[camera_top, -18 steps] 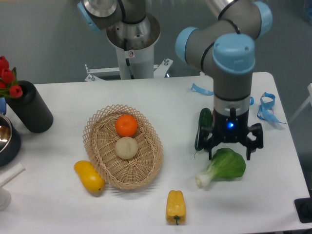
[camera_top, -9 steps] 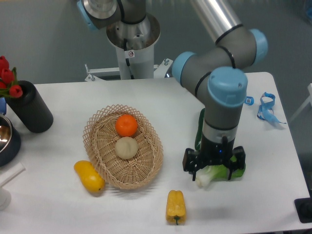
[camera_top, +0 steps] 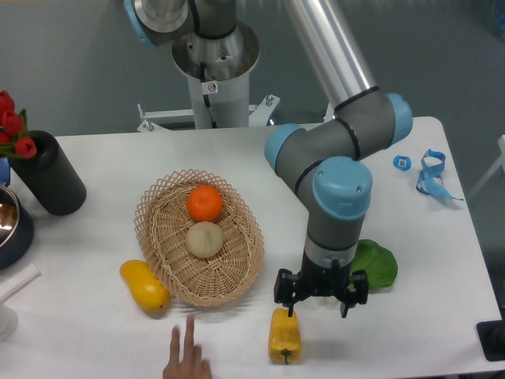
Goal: Pick up the yellow pepper from the table
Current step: 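Move the open gripper over the bok choy toward the yellow bell pepper, then lower the gripper around the yellow bell pepper and close on it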
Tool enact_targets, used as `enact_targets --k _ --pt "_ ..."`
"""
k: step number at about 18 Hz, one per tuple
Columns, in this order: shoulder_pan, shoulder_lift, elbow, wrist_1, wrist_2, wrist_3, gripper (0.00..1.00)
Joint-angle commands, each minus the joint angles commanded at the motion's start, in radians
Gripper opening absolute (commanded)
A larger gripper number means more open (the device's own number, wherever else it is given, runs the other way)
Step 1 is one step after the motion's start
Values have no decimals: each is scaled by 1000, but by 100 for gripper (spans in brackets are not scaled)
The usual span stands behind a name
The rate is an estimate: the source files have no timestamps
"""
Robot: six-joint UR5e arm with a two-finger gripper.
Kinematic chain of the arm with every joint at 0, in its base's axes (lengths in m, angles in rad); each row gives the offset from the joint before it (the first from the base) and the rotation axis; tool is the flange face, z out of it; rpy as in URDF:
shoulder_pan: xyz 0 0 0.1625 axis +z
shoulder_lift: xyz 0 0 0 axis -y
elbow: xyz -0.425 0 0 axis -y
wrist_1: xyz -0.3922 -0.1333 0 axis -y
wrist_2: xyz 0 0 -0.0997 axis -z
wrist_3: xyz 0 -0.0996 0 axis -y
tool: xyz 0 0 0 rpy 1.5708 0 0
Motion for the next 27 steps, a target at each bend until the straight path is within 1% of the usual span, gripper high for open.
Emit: enact_targets --k 8,13,16,27 --pt "-25 -41 2 2 3 -5 100" --pt "-28 -52 3 3 3 -3 100" --pt "-34 -69 11 17 6 -3 100" --pt "-48 -86 11 21 40 0 100"
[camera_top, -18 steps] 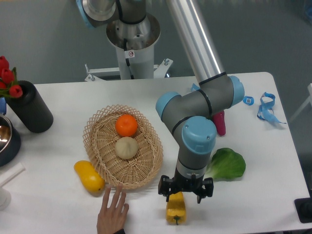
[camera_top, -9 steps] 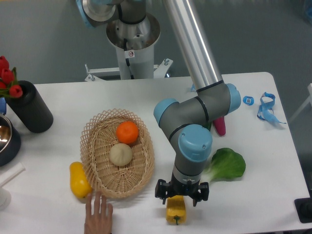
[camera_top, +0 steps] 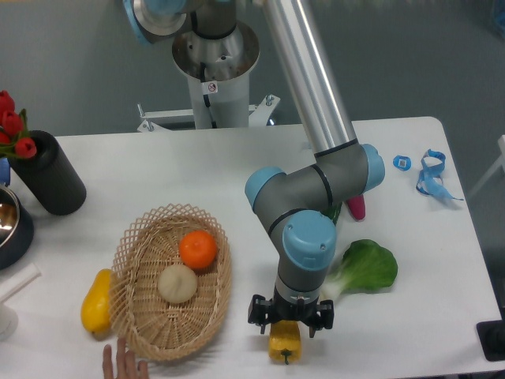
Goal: Pick up the yellow pepper from the table
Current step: 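Lower the gripper around the yellow bell pepper and close on it, then lift the grasped yellow pepper up off the table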
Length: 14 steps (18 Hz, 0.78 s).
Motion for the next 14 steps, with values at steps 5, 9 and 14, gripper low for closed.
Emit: enact_targets --k 5,9,14 --pt "-2 6 -5 0 27 -5 32" --pt "-2 17 -9 0 31 3 17" --pt "38 130 0 -5 35 139 17"
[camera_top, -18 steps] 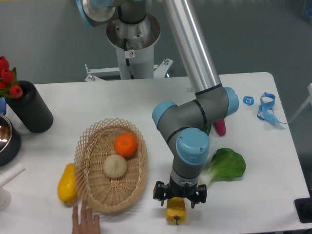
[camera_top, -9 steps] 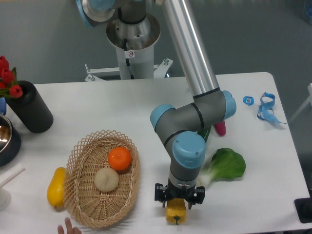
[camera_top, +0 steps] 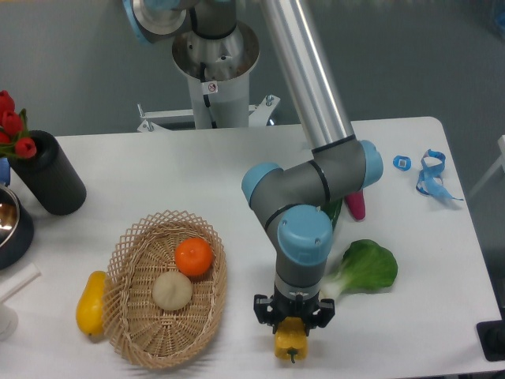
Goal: Pick up the yellow pepper from the table
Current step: 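Lift the grasped yellow pepper up off the table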
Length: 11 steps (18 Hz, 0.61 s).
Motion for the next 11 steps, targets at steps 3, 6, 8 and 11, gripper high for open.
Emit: enact_targets --k 3,6,8,11 --pt "52 71 3 -8 -9 170 17" --pt "84 97 -6 -12 -20 378 18" --pt "106 117 -9 -32 -24 390 18" --pt "155 169 -3 -73 -107 430 18"
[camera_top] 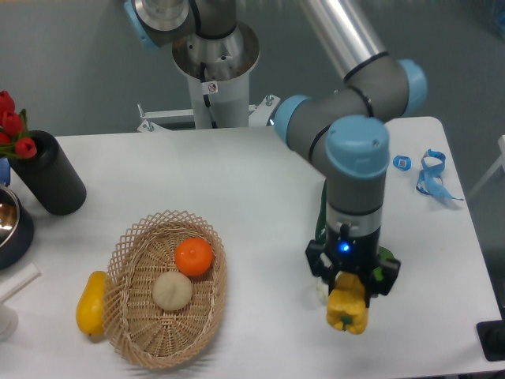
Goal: Pick up the yellow pepper from the table
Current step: 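Lift the grasped yellow pepper up off the table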
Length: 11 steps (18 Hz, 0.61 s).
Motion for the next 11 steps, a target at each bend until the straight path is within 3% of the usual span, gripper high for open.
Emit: enact_targets --k 3,11 --pt "31 23 2 -34 -37 31 18" --pt "32 25 3 -32 -39 23 18"
